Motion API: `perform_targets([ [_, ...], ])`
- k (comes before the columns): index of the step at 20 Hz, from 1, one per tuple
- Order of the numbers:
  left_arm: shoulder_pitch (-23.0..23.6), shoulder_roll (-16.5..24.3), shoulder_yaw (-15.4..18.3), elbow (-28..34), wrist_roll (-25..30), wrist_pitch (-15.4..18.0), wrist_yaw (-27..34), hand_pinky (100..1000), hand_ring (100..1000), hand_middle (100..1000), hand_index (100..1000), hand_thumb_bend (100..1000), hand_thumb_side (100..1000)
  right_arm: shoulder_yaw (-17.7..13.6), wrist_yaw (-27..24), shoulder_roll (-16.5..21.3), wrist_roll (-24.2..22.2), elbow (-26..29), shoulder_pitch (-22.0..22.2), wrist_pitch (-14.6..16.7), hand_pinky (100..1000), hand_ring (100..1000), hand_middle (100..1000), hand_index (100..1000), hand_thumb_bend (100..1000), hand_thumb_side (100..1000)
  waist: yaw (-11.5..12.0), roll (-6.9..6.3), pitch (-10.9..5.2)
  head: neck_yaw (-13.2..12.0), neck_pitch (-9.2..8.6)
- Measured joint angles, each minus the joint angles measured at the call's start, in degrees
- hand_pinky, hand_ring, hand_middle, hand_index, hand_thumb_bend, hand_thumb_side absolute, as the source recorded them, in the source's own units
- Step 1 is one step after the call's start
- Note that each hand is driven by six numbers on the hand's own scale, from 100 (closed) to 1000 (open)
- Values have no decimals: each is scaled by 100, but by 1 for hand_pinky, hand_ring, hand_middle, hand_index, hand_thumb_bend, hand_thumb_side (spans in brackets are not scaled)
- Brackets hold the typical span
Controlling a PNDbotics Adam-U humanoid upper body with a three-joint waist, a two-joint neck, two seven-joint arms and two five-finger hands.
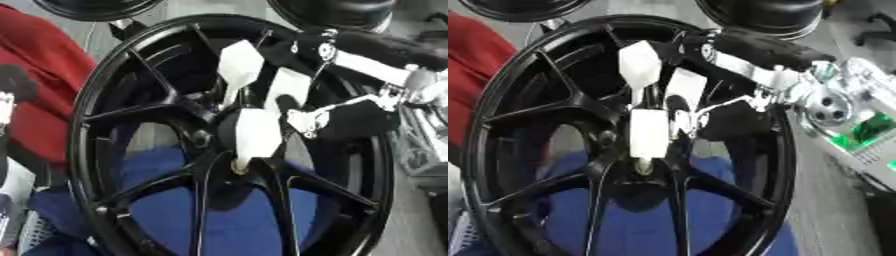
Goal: Pull the pin out of the wheel hub.
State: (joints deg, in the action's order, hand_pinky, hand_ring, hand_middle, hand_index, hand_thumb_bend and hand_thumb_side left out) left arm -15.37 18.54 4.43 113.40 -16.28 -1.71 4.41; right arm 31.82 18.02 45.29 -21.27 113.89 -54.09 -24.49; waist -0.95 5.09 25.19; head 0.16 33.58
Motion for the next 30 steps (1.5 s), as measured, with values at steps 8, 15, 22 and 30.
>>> perform_targets([
  [8, 7, -1, -1, 0, 20, 0, -1, 668, 642, 578, 664, 410, 579, -25, 59, -10, 418, 0, 71, 19, 919, 933, 838, 931, 100, 349, -43, -4, 39, 51, 1],
  [15, 7, -4, -6, 0, 26, 1, -1, 668, 643, 579, 664, 406, 580, -3, 56, -11, 425, 0, 182, -95, 917, 920, 816, 931, 100, 534, -49, -4, 49, 47, 1],
  [22, 7, -6, -33, 0, 37, -9, -1, 668, 643, 579, 663, 400, 582, 10, -43, -22, 268, 0, 232, -142, 908, 897, 785, 930, 100, 693, -41, 0, 68, 47, 0],
  [30, 15, -48, -34, 0, 44, -13, -1, 669, 644, 579, 663, 395, 584, 16, -190, -37, 215, 0, 325, -262, 902, 888, 774, 942, 100, 708, -17, 17, 104, 48, -3],
])
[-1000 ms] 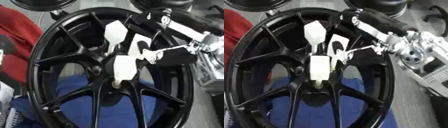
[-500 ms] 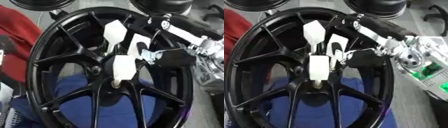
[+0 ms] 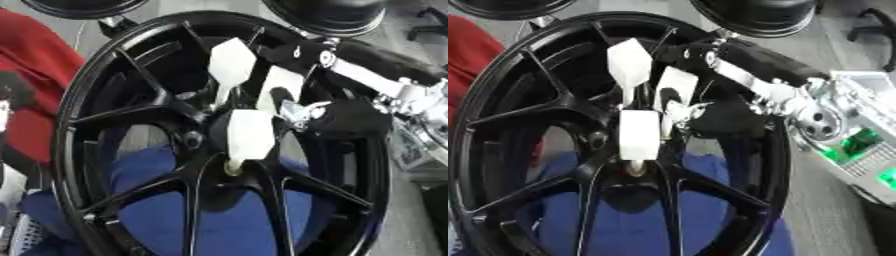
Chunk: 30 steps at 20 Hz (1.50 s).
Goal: Pull the pin out of the wheel hub.
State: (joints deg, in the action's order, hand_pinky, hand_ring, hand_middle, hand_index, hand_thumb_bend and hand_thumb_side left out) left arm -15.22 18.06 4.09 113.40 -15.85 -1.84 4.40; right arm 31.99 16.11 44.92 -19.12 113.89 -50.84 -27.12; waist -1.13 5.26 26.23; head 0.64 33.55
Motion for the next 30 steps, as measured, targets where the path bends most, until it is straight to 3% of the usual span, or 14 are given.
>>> perform_targets([
  [12, 0, -2, -16, 0, 38, -7, 0, 670, 646, 580, 662, 388, 587, -4, -91, -38, -24, 0, 116, -190, 894, 880, 755, 975, 100, 727, 33, 18, 65, 1, -97],
  [16, 0, -2, -34, 0, 52, -13, -1, 671, 647, 580, 661, 385, 588, -23, -191, -66, -26, 0, 150, -246, 854, 830, 689, 979, 100, 717, 41, 19, 83, 1, -103],
  [17, 0, -2, -34, 0, 53, -14, -6, 671, 647, 580, 660, 385, 588, -24, -218, -83, -17, 0, 151, -257, 837, 806, 634, 972, 100, 693, 42, 19, 87, 1, -117],
  [21, -1, -2, -35, 0, 61, -24, -22, 673, 649, 580, 660, 384, 590, -40, -382, -95, 155, -1, 155, -292, 794, 756, 573, 899, 100, 608, 44, 19, 98, 1, -144],
  [28, -1, -2, -36, 0, 63, -41, -42, 674, 651, 581, 659, 381, 591, -66, -852, -131, 824, -1, 152, -314, 752, 690, 450, 702, 100, 562, 51, 21, 99, 3, -147],
  [30, -1, -2, -36, 0, 67, -47, -45, 674, 652, 582, 659, 379, 590, -69, -971, -132, 991, -1, 150, -327, 752, 681, 428, 684, 100, 556, 52, 24, 99, 4, -148],
])
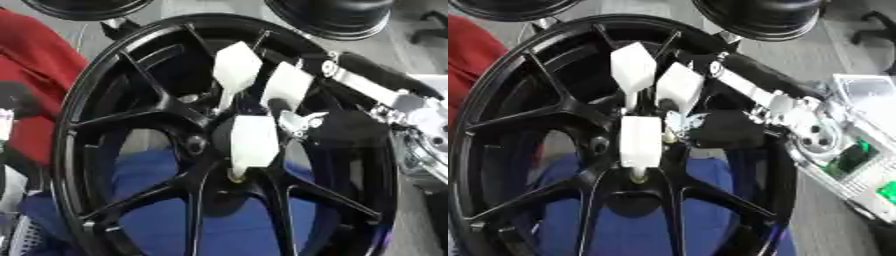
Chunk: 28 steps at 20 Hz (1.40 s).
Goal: Pull the pin out of the wheel hub.
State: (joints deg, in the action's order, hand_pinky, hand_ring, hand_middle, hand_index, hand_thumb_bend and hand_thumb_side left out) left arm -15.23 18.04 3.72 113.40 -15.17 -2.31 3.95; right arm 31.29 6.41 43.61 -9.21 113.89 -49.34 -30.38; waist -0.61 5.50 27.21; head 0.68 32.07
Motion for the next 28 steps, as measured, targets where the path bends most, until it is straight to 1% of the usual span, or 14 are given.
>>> perform_targets([
  [1, 0, 0, 0, 0, 1, -2, -1, 675, 653, 582, 659, 378, 589, -2, -54, 0, 74, 0, -3, -7, 751, 668, 419, 677, 100, 536, 0, 2, 0, 0, 0],
  [7, 0, 0, 0, 0, 10, -15, -4, 676, 654, 582, 659, 378, 591, -22, -359, 0, 455, 0, -8, -46, 737, 622, 377, 610, 100, 488, 1, 11, 0, 12, 0],
  [12, 3, -1, -1, 0, 12, -19, -12, 677, 657, 583, 658, 376, 591, -110, -614, 17, 780, 0, -90, 63, 736, 616, 366, 595, 100, 447, -2, 5, -3, 24, 2],
  [15, 7, -1, -2, 0, 24, -31, -21, 677, 657, 584, 658, 375, 592, -205, -756, 130, 902, 0, -142, 139, 734, 611, 361, 591, 100, 420, -9, 4, -19, 33, 7],
  [21, 11, -2, -3, 0, 36, -43, -21, 678, 658, 585, 658, 374, 591, -432, -1018, 385, 1049, 0, -240, 233, 736, 608, 354, 583, 100, 375, -14, -7, -113, 90, 11],
  [26, 17, -14, -4, 0, 56, -67, -19, 680, 661, 586, 656, 373, 592, -570, -1188, 555, 1138, 0, -315, 242, 738, 603, 346, 574, 100, 330, -16, -9, -169, 124, 13],
  [28, 18, -29, -4, 0, 54, -74, -19, 680, 661, 586, 656, 373, 592, -649, -1274, 617, 1198, 0, -343, 221, 741, 602, 344, 573, 100, 329, -16, -12, -207, 136, 14],
])
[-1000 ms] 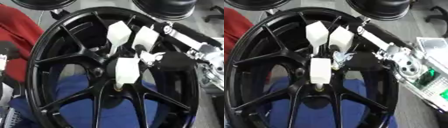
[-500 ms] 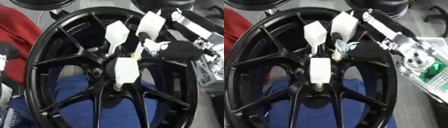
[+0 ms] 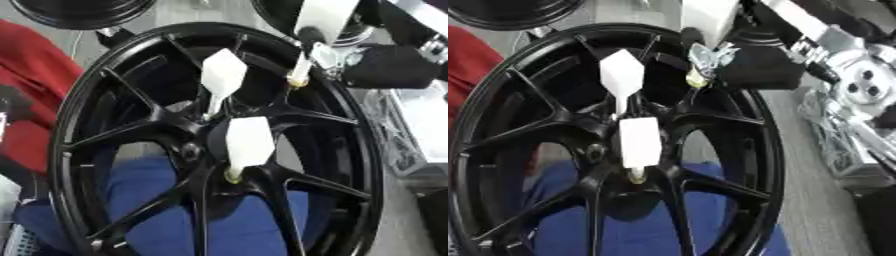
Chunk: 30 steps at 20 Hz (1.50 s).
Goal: Pull the pin out of the wheel hub.
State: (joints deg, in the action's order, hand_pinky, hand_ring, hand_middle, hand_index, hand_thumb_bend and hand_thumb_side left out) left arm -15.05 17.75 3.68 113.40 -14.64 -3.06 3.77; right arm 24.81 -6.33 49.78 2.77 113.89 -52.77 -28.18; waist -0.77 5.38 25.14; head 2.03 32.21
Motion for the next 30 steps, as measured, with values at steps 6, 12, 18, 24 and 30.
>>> perform_targets([
  [6, 7, -18, 3, 0, -5, -3, 15, 681, 660, 587, 656, 372, 592, -651, -505, 461, 524, 1, 287, -148, 746, 606, 356, 583, 100, 330, -36, -14, -76, 11, 3],
  [12, 11, -18, 9, 0, -25, -3, 15, 681, 660, 587, 656, 370, 592, -1788, -1035, 1165, 1605, 1, 1771, -161, 756, 626, 387, 614, 100, 261, -107, -38, -76, -44, 41],
  [18, -2, -18, 48, 0, -79, 17, 14, 682, 660, 587, 655, 369, 592, -2606, -816, 1340, 2156, 1, 3628, -180, 763, 651, 426, 650, 100, 278, -164, -102, -75, -169, 43],
  [24, -8, -22, 94, 0, -135, 28, 12, 682, 660, 586, 654, 368, 592, -3174, 193, 553, 2083, 1, 4908, -75, 786, 723, 521, 737, 100, 318, -168, -146, -74, -273, 44],
  [30, -19, -29, 116, 0, -156, 43, 12, 683, 660, 585, 653, 369, 591, -3367, 1253, -324, 1432, 1, 5588, -384, 891, 913, 821, 878, 100, 202, -165, -204, -73, -320, 44],
])
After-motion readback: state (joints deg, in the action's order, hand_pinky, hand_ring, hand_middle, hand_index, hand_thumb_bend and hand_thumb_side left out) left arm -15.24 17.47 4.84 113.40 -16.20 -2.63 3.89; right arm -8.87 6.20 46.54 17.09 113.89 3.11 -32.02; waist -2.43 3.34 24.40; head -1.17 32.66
